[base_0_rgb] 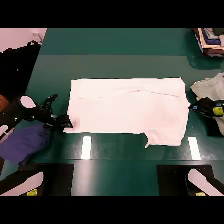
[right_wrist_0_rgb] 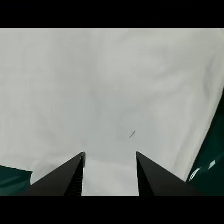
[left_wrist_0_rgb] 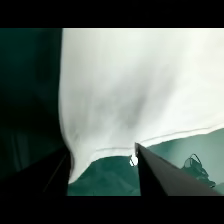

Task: Fold the shirts.

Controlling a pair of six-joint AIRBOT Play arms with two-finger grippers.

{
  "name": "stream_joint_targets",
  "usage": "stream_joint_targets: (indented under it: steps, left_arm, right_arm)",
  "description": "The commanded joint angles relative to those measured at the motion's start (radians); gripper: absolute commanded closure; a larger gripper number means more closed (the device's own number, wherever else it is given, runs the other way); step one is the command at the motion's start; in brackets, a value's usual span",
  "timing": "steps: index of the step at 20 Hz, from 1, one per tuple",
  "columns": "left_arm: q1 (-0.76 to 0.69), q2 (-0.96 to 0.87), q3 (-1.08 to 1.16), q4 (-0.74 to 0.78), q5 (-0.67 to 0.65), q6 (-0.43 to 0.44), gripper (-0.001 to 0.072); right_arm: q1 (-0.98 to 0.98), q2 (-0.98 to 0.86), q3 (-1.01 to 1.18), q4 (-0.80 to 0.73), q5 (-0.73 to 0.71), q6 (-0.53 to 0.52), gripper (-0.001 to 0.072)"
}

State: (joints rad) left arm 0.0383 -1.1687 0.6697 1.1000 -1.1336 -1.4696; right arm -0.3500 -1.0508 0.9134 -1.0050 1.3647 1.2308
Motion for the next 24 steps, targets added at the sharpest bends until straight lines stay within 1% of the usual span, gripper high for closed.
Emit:
stream_joint_targets:
  steps: [1,2,5,8,9,12,16,17,18,19,20,21,22,24]
  left_arm:
    - [0.000,0.002,-0.011,-0.013,0.030,0.003,0.0574]
    - [0.000,0.002,-0.009,-0.013,0.029,0.009,0.0673]
    - [0.000,0.002,0.017,-0.011,0.017,0.011,0.0682]
    - [0.000,0.003,0.050,-0.011,0.015,0.012,0.0682]
    - [0.000,0.003,0.053,-0.011,0.018,0.012,0.0682]
    - [0.000,0.003,0.053,-0.010,0.023,0.030,0.0682]
    - [0.000,0.003,0.053,-0.010,0.023,0.031,0.0682]
    - [0.000,0.003,0.053,-0.010,0.023,0.031,0.0682]
    - [0.000,0.003,0.053,-0.010,0.023,0.031,0.0682]
    - [0.000,0.003,0.053,-0.009,0.021,0.032,0.0682]
    - [0.000,0.003,0.053,-0.009,0.014,0.034,0.0683]
    - [0.000,0.004,0.053,-0.008,0.002,0.034,0.0683]
    - [0.000,0.016,0.053,0.008,-0.010,0.033,0.0684]
    - [0.000,0.096,0.053,0.083,-0.021,0.005,0.0684]
  right_arm:
    - [-0.023,0.016,-0.010,0.007,0.045,-0.002,0.0335]
    - [-0.040,0.021,-0.031,0.007,0.054,-0.002,0.0335]
    - [-0.113,0.059,-0.150,-0.018,0.057,-0.001,0.0337]
    - [-0.168,0.100,-0.281,-0.195,0.062,0.023,0.0343]
    - [-0.179,0.103,-0.324,-0.222,0.062,0.026,0.0342]
    - [-0.172,0.063,-0.417,-0.216,0.054,0.026,0.0343]
    - [-0.088,-0.014,-0.428,-0.216,0.004,0.026,0.0347]
    - [-0.064,-0.027,-0.418,-0.216,0.002,0.026,0.0399]
    - [-0.042,-0.037,-0.404,-0.217,0.000,0.026,0.0423]
    - [-0.021,-0.043,-0.391,-0.217,-0.001,0.026,0.0496]
    - [-0.003,-0.045,-0.376,-0.218,0.000,0.026,0.0614]
    - [0.013,-0.041,-0.360,-0.221,0.008,0.026,0.0676]
    - [0.025,-0.029,-0.344,-0.226,0.017,0.026,0.0696]
    - [0.042,0.026,-0.308,-0.230,0.056,0.026,0.0697]
